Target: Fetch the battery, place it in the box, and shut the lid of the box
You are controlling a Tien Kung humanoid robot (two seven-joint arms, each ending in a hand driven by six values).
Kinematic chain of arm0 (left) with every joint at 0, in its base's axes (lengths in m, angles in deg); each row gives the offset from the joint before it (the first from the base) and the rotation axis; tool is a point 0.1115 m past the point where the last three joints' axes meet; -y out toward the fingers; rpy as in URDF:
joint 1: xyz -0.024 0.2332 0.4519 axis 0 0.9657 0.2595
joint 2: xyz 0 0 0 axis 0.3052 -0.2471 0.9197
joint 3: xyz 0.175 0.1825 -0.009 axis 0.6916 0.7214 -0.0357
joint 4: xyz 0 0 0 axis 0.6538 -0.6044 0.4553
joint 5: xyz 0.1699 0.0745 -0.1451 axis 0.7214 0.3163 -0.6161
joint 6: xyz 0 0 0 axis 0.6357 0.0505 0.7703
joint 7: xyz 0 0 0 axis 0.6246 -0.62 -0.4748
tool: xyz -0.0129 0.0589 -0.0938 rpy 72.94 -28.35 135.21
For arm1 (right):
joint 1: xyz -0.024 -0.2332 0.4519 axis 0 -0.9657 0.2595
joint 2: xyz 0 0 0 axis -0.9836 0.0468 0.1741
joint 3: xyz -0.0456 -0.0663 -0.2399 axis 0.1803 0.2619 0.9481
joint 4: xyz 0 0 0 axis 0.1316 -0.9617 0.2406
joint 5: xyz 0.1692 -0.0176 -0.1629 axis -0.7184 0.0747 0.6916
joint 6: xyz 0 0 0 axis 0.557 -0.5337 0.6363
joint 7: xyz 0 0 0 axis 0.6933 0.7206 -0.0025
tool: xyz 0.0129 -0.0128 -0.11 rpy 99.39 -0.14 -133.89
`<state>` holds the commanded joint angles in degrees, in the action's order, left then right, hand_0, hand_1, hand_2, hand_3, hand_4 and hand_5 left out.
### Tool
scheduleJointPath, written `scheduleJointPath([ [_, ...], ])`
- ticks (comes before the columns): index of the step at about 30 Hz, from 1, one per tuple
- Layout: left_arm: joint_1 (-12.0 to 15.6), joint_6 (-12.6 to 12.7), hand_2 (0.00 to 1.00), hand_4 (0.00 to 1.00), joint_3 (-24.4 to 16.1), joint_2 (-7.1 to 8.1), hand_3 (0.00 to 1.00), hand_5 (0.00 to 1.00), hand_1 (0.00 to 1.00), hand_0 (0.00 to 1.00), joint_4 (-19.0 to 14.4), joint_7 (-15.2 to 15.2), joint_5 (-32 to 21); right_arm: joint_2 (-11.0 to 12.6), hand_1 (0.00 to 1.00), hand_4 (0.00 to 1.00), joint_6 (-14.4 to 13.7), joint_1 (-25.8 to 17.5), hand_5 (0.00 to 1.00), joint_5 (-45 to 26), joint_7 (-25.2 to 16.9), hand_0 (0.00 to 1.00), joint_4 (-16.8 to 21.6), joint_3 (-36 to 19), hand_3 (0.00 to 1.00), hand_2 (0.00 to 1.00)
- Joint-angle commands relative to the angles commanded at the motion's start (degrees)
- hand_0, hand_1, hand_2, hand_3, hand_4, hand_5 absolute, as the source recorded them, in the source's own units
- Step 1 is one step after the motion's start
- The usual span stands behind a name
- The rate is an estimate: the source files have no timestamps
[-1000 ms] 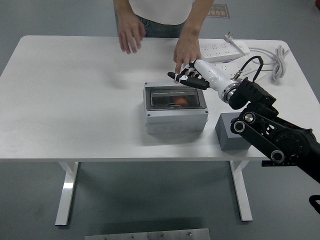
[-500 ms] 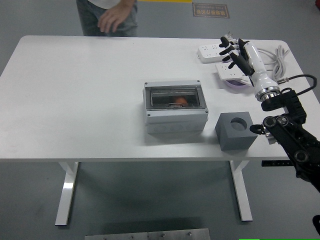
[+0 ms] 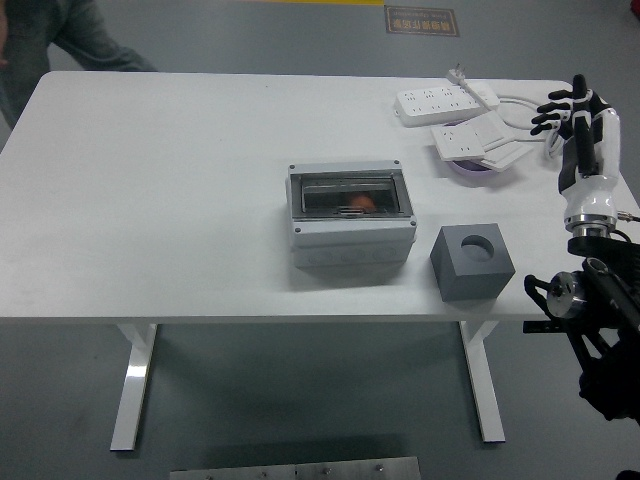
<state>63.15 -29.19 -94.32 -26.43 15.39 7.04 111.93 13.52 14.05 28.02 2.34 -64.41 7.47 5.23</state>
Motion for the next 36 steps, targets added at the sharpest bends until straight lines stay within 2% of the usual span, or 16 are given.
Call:
scheduleJointPath([
  [2, 0.0, 0.0, 0.573, 0.5, 0.0, -0.02, 0.541, 0.002, 0.698, 0.632, 0.0, 0.0, 0.0, 0.2, 0.368, 0.745, 0.7, -0.4, 0.647, -1.3, 0.1, 0.391, -0.3, -0.5, 0.419, 0.396],
  [3, 0.0, 0.0, 0.573, 0.5, 0.0, -0.02, 0.541, 0.002, 0.698, 0.632, 0.0, 0.0, 0.0, 0.2, 0.427, 0.739, 1.0, -0.5, 0.636, -1.7, 0.2, 0.522, -0.4, -0.7, 0.456, 0.476],
  [8, 0.1, 0.2, 0.573, 0.5, 0.2, 0.16, 0.541, 0.002, 0.698, 0.632, 0.1, 0.0, -0.3, 0.2, 0.427, 0.739, 1.8, -1.0, 0.636, -2.8, 0.5, 0.522, -0.8, -0.9, 0.456, 0.476],
  [9, 0.2, 0.3, 0.573, 0.5, 0.3, 0.22, 0.541, 0.002, 0.698, 0.632, 0.1, 0.1, -0.4, 0.2, 0.492, 0.751, 1.9, -1.1, 0.65, -2.9, 0.6, 0.563, -0.9, -0.8, 0.495, 0.546],
  [14, 0.4, 0.5, 0.573, 0.5, 0.5, 0.6, 0.541, 0.002, 0.698, 0.632, 0.2, 0.4, -0.7, 0.3, 0.492, 0.751, 2.2, -1.6, 0.65, -3.1, 0.9, 0.563, -1.0, -0.2, 0.495, 0.546],
  [15, 0.4, 0.6, 0.573, 0.5, 0.5, 0.67, 0.541, 0.002, 0.698, 0.632, 0.2, 0.5, -0.7, 0.3, 0.537, 0.752, 2.3, -1.7, 0.654, -3.1, 0.9, 0.589, -1.0, -0.1, 0.501, 0.566],
  [20, 0.4, 0.5, 0.573, 0.5, 0.7, 0.9, 0.541, 0.002, 0.698, 0.632, 0.3, 0.9, -1.0, 0.5, 0.537, 0.752, 2.3, -1.8, 0.654, -2.8, 1.3, 0.589, -0.8, 0.0, 0.501, 0.566],
  [21, 0.4, 0.5, 0.573, 0.5, 0.7, 0.93, 0.541, 0.002, 0.698, 0.632, 0.3, 1.0, -1.0, 0.5, 0.57, 0.751, 2.3, -1.8, 0.654, -2.7, 1.4, 0.604, -0.6, 0.0, 0.515, 0.578],
  [36, 0.2, 0.4, 0.573, 0.5, 1.2, 0.86, 0.541, 0.002, 0.698, 0.632, 0.4, 1.3, -2.1, 0.6, 0.583, 0.747, 1.9, -3.5, 0.661, -1.2, 2.3, 0.609, 1.0, -2.7, 0.527, 0.586],
])
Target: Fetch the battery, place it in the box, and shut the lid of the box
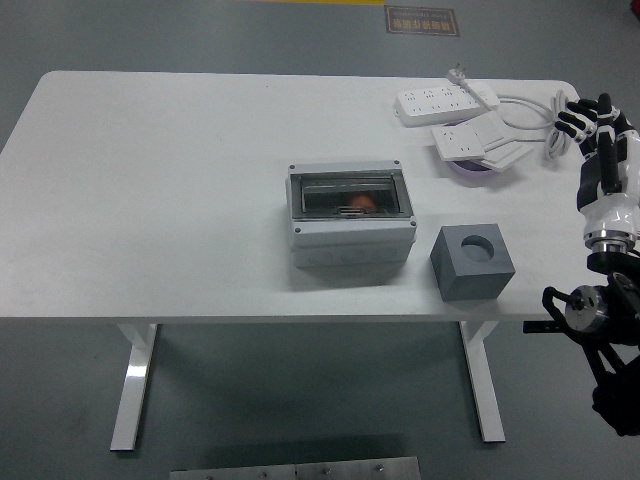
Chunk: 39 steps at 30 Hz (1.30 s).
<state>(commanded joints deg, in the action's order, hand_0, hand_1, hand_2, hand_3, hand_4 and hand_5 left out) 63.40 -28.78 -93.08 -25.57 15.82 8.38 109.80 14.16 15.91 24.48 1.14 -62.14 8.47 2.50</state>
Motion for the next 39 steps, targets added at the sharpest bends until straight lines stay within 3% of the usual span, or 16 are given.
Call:
scheduleJointPath([
  [39, -0.4, 0.1, 0.573, 0.5, -0.1, 0.05, 0.541, 0.002, 0.698, 0.632, 0.0, 0.0, 0.1, 0.3, 0.585, 0.687, -1.3, 0.1, 0.613, 3.8, 1.8, 0.614, 2.2, -2.5, 0.517, 0.588],
])
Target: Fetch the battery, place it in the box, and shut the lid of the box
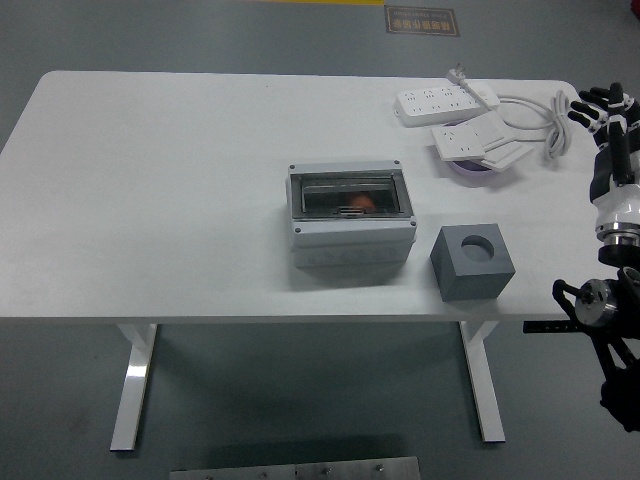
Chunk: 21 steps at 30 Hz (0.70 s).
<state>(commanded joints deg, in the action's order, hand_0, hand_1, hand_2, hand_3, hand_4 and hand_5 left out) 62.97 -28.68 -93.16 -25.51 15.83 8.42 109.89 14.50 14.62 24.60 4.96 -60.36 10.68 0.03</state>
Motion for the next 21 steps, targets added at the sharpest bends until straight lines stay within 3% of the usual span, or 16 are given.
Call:
scheduleJointPath([
  [21, 0.4, 0.3, 0.573, 0.5, 0.3, -0.19, 0.541, 0.002, 0.698, 0.632, 0.0, -0.1, -0.6, -0.1, 0.586, 0.68, 0.3, -0.7, 0.605, -0.5, -0.4, 0.61, 0.1, -0.8, 0.517, 0.581],
])
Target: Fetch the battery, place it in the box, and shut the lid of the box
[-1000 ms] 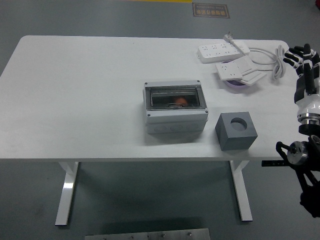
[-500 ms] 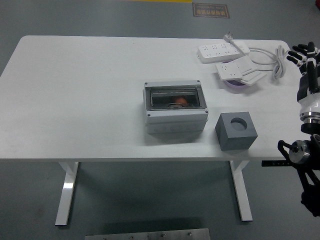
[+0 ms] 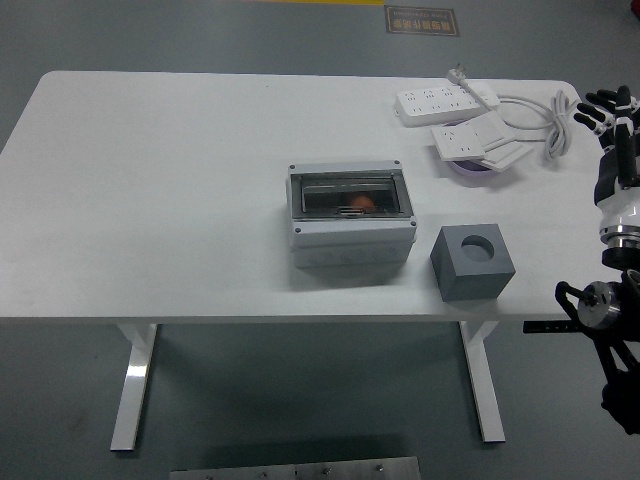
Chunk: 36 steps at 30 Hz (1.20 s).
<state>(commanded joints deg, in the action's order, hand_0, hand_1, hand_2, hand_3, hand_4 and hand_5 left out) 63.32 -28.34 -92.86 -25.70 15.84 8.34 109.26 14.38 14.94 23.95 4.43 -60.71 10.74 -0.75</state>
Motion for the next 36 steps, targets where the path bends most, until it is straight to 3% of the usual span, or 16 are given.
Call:
scheduleJointPath([
  [36, 0.0, 0.4, 0.573, 0.5, 0.2, 0.24, 0.541, 0.002, 0.698, 0.632, 0.0, 0.1, -0.6, -0.6, 0.587, 0.678, -0.2, -0.6, 0.599, 0.1, 0.0, 0.612, 0.2, -1.2, 0.52, 0.581],
])
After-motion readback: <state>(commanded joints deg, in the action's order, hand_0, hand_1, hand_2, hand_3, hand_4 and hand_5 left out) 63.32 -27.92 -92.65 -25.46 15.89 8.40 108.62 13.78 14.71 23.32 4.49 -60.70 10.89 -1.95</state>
